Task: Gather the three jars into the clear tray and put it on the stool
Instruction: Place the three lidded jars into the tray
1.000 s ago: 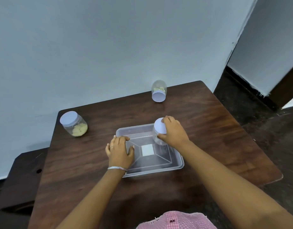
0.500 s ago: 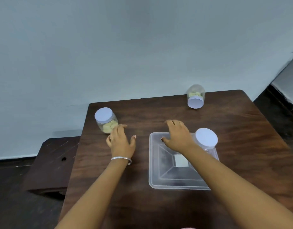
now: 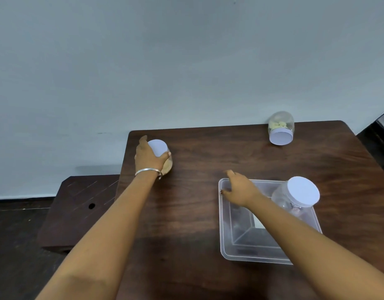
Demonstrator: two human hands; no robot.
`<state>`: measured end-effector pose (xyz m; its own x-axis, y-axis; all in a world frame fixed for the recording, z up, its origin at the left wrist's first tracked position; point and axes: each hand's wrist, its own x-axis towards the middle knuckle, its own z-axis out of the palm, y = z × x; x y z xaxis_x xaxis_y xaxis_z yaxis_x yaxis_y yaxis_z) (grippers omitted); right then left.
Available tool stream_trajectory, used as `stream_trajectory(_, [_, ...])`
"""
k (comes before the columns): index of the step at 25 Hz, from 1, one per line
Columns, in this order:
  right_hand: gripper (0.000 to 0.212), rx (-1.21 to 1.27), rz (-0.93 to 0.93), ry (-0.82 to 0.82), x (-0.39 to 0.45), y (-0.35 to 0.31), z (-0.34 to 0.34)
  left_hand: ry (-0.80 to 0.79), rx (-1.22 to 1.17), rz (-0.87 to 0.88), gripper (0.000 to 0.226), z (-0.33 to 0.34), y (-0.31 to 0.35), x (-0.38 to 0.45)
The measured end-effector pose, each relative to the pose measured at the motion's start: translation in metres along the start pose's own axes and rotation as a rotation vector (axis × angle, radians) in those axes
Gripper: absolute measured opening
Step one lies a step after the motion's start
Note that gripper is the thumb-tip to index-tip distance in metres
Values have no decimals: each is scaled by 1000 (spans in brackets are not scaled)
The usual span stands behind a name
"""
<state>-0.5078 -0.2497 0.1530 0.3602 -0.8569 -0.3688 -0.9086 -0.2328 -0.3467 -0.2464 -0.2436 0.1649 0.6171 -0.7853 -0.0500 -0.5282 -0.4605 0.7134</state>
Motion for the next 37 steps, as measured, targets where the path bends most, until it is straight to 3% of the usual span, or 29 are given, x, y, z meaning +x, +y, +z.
stream_trajectory(6, [50,111,27,195,-3,26,-34,17,-177,271,78,2,54,-44])
stream_trajectory(11, [47,136,46,347,-12,68,-73,-336,-206,525,73,49,110,-115])
stream_trajectory(14, [44,199,86,417,-19,98,-88,-508,-83,577,71,87,123,-143])
stream_trajectory(17, [44,308,134,439,-25,130,-97,-578,40,541,70,117,130,-160])
stream_trajectory(21, [49,371,143,406,-22,172,-103,-561,154,478,71,141,140,-163])
stream_trajectory(26, [60,415,123,358,11,207,-119,-281,266,438,57,173,165,-149])
stream_trajectory(30, [68,398,101,295,69,211,-140,-280,484,336,57,197,161,-147])
stream_trajectory(37, [103,892,545,102,150,195,-142,-228,633,382,70,204,155,-148])
